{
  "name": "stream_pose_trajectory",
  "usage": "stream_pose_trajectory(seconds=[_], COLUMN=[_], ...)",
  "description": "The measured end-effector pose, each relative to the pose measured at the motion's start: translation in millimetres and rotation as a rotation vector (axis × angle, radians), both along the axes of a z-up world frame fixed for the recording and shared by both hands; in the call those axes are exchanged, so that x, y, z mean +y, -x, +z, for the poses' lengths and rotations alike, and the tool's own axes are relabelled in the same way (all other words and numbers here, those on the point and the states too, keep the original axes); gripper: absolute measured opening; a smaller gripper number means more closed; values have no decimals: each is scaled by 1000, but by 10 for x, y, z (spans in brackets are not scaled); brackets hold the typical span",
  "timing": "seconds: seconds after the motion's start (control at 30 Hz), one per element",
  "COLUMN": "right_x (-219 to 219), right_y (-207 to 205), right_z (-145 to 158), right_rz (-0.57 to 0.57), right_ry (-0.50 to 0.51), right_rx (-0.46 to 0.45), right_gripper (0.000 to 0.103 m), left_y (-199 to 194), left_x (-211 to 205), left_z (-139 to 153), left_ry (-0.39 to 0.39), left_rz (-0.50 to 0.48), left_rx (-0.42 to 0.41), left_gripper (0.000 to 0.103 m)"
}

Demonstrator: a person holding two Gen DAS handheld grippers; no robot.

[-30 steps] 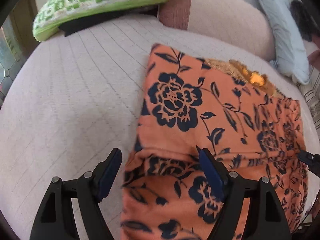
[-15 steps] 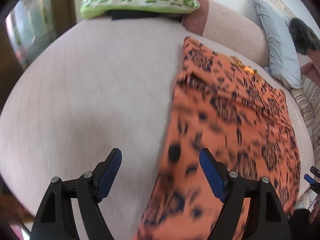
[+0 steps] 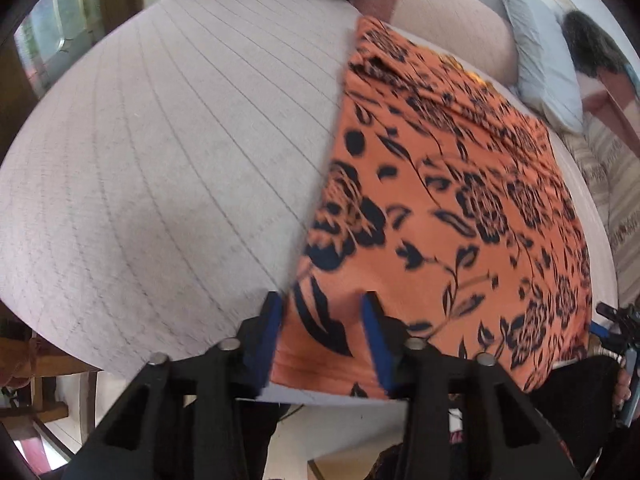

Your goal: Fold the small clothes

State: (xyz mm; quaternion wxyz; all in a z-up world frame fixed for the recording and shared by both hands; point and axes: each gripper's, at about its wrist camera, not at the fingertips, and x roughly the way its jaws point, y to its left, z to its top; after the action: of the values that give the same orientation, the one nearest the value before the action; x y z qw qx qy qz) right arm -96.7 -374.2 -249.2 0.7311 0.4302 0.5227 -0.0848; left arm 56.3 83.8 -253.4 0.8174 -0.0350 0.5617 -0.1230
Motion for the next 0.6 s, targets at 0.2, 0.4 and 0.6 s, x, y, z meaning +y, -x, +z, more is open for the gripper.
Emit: stream_pose_trajectory(seconds=[0.2,0.4,0.6], right_x=[202,385,475], right_y=[-5,-67,-30], right_z=[-183,-227,-43], right_rz=[23,76,150], right_ry=[-7,94,123], right_rx=[78,132,103], right_gripper=[68,63,11], left_y=[28,81,7], left_x=[-47,-68,29], left_z=[0,4,34], left_ry=[-37,-3,81], left_rz=[-30,-93,-93], left_rx=[-2,-17,-13], left_gripper=[54,34,7])
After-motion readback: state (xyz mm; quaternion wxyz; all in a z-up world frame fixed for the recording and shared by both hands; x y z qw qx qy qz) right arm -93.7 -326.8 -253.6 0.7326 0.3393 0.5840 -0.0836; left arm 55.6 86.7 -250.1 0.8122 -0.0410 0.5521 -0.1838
